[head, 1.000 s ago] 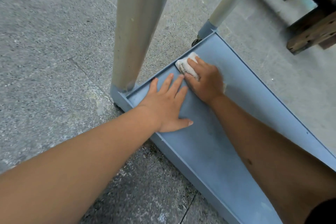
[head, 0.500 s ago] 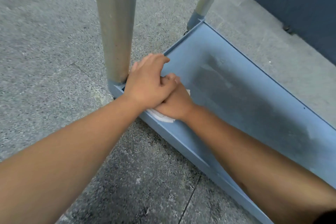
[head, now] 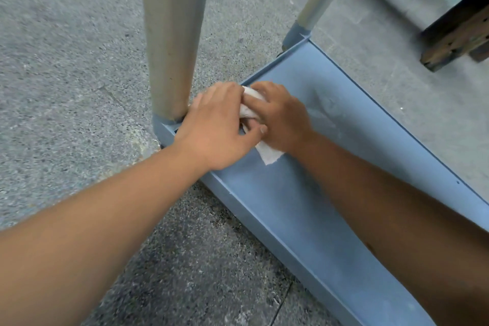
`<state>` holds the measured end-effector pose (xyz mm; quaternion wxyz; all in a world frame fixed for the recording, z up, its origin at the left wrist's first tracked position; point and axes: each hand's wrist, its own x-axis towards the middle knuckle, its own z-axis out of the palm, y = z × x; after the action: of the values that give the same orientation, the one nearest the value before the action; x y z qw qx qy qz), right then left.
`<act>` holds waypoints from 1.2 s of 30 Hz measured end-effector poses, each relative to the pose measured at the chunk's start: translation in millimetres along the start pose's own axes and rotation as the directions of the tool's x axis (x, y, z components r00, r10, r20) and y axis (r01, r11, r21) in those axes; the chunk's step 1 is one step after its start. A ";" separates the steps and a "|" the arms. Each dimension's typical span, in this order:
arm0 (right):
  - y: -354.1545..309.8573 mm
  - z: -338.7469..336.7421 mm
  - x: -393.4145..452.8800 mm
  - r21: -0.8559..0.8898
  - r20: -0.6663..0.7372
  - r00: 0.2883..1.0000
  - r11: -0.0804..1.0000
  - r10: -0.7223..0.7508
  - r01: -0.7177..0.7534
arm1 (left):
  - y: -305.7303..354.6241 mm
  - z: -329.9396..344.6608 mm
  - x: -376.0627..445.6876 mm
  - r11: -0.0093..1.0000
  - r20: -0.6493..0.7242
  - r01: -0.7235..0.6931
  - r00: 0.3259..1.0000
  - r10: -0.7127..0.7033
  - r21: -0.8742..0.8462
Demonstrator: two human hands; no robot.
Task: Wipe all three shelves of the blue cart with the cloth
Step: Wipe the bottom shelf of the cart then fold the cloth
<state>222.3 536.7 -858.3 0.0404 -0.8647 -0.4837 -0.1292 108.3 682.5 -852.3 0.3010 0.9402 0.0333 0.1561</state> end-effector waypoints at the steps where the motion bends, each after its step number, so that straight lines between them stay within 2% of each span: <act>1: 8.5 2.1 2.4 -0.004 -0.016 0.999 0.999 0.032 -0.032 | -0.2 1.2 -0.3 0.996 0.071 -0.011 0.997 0.005 0.086; 3: 33.0 5.1 7.6 -0.024 -0.007 0.984 0.984 0.176 -0.176 | -1.2 5.5 -0.9 0.962 0.248 -0.087 0.969 0.020 0.259; 5: 61.6 7.7 14.5 -0.046 0.040 0.940 0.941 0.338 -0.336 | -3.1 11.6 -2.8 0.916 0.387 -0.196 0.921 0.048 0.351; 7: 84.3 10.6 21.5 -0.049 0.075 0.919 0.922 0.387 -0.384 | -5.3 16.5 -3.7 0.890 0.457 -0.253 0.888 0.057 0.380; 9: 95.7 14.4 28.4 -0.054 0.062 0.909 0.911 0.413 -0.410 | -8.1 19.0 -2.3 0.867 0.487 -0.284 0.872 0.056 0.409; 11: 100.7 20.9 33.6 -0.068 0.039 0.866 0.866 0.499 -0.495 | -9.0 20.1 -2.9 0.851 0.514 -0.307 0.856 0.051 0.426; 13: 105.9 28.9 39.2 -0.069 0.049 0.765 0.766 0.642 -0.639 | -9.0 21.2 -4.3 0.850 0.529 -0.310 0.848 0.044 0.426; 15: 108.4 30.7 47.6 0.007 0.103 0.564 0.567 0.819 -0.824 | -8.6 21.6 -5.7 0.869 0.541 -0.306 0.839 0.053 0.389; 16: 109.0 31.1 50.7 0.023 0.117 0.495 0.496 0.861 -0.868 | -8.7 21.8 -5.7 0.877 0.549 -0.319 0.832 0.077 0.360; 17: 109.0 31.4 51.3 -0.014 0.113 0.504 0.509 0.856 -0.861 | -8.2 22.4 -5.2 0.881 0.563 -0.342 0.819 0.108 0.328; 19: 109.7 31.1 47.7 -0.114 0.106 0.622 0.631 0.776 -0.767 | -8.5 22.4 -4.1 0.884 0.599 -0.376 0.787 0.148 0.276; 20: 111.2 29.2 44.7 -0.118 0.126 0.656 0.667 0.745 -0.735 | -8.6 22.9 -2.9 0.887 0.613 -0.379 0.776 0.150 0.263; 24: 111.7 24.2 37.0 -0.056 0.197 0.714 0.735 0.672 -0.676 | -10.3 24.5 -0.7 0.887 0.633 -0.379 0.762 0.136 0.265; 31: 94.0 20.4 30.2 -0.069 0.081 0.805 0.809 0.588 -0.584 | -6.9 20.3 0.6 0.886 0.639 -0.366 0.761 0.109 0.285; 36: 79.7 17.6 17.0 -0.014 0.069 0.833 0.835 0.549 -0.549 | -6.8 18.0 2.2 0.879 0.651 -0.367 0.754 0.089 0.305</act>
<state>301.5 512.1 -866.3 0.0618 -0.9709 -0.2169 -0.0803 116.3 678.4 -869.4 0.0668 0.9767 -0.1528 -0.1351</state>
